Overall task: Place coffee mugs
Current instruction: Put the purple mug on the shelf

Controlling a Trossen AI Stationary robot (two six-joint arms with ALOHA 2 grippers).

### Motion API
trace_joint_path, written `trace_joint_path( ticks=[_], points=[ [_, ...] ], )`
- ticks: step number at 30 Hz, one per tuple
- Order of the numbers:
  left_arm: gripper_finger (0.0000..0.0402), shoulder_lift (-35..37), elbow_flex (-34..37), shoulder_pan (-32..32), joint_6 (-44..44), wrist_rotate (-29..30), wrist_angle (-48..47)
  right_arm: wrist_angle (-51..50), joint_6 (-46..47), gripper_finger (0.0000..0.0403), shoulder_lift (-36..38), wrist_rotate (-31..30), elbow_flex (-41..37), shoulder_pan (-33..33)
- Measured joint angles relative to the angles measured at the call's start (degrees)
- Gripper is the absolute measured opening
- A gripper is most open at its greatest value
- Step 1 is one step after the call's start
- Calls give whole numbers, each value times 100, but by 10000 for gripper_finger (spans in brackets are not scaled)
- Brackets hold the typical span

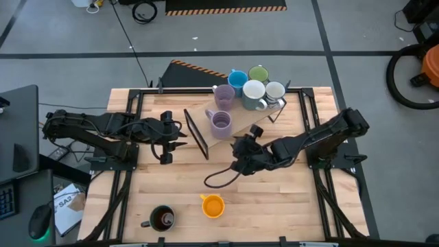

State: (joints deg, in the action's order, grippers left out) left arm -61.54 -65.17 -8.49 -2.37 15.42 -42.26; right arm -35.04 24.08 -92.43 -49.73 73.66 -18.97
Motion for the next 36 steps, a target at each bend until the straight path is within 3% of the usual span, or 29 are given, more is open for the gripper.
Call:
trace_joint_path(
  ticks=[7, 16, 30, 36],
  points=[
    [126, 0, 0, 0, 4, 2, 2, 1411, -797, 146, 245, -101, -913, 190],
    [126, 0, 0, 0, 2, -16, -4, 2257, -1063, 161, 263, 391, -1400, 755],
    [126, 0, 0, 0, 7, -17, -4, 3092, -1637, 168, 263, 1488, -1435, 1330],
    [126, -27, -1, 7, 55, 82, 1, 3442, -1629, 167, 263, 1622, -1435, 1449]
  ],
)
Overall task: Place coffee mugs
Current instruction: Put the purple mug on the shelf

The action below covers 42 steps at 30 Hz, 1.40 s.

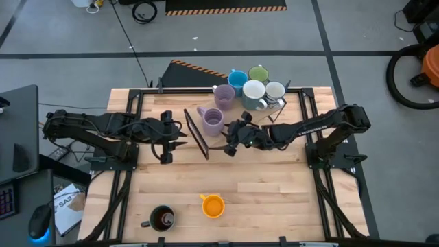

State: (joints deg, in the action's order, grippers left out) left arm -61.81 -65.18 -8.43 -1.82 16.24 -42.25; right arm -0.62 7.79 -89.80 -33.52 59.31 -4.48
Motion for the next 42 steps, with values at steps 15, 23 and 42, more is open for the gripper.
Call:
trace_joint_path(
  ticks=[15, 23, 42],
  points=[
    [126, -384, -1, 280, 46, 923, -167, 1203, -301, 166, -485, 105, 2, 175],
    [126, -382, -1, 629, 464, 959, -261, 1693, -372, 166, -485, 187, 4, 284],
    [126, -382, -1, 678, 850, 961, -169, 1558, -138, 166, -533, 516, 7, 403]
  ],
)
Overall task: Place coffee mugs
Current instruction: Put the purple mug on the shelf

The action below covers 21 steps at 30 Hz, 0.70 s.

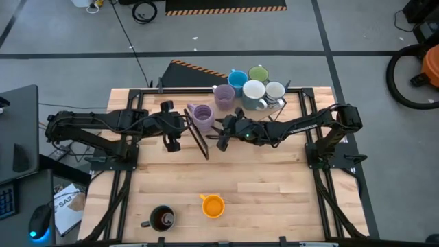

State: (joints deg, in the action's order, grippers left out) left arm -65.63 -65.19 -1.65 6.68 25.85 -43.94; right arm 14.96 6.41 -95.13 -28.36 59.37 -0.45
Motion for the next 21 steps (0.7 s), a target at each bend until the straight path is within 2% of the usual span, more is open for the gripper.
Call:
trace_joint_path(
  ticks=[11, 21],
  points=[
    [126, 0, 0, -2, -2, 0, -8, 809, 264, 165, -697, -511, 11, -297],
    [126, 2, 0, -2, 2, 2, -3, 990, 235, 165, -890, -503, 245, -166]
  ],
)
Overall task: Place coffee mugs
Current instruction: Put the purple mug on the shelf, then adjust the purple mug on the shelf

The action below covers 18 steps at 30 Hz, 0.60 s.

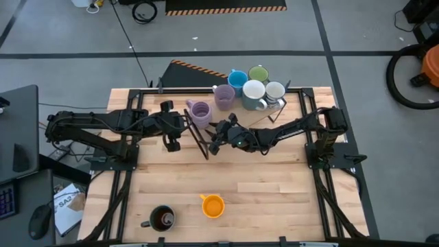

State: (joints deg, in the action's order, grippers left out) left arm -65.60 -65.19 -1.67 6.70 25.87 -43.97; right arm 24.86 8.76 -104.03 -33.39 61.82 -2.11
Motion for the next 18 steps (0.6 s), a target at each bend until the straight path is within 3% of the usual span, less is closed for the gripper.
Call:
trace_joint_path(
  ticks=[12, 18],
  points=[
    [126, 0, 0, 0, 1, 0, -11, 64, -118, 165, 15, 131, 0, 115],
    [126, 0, 0, 0, -2, 0, -129, -1031, -80, 165, 506, 49, 0, -31]
  ],
)
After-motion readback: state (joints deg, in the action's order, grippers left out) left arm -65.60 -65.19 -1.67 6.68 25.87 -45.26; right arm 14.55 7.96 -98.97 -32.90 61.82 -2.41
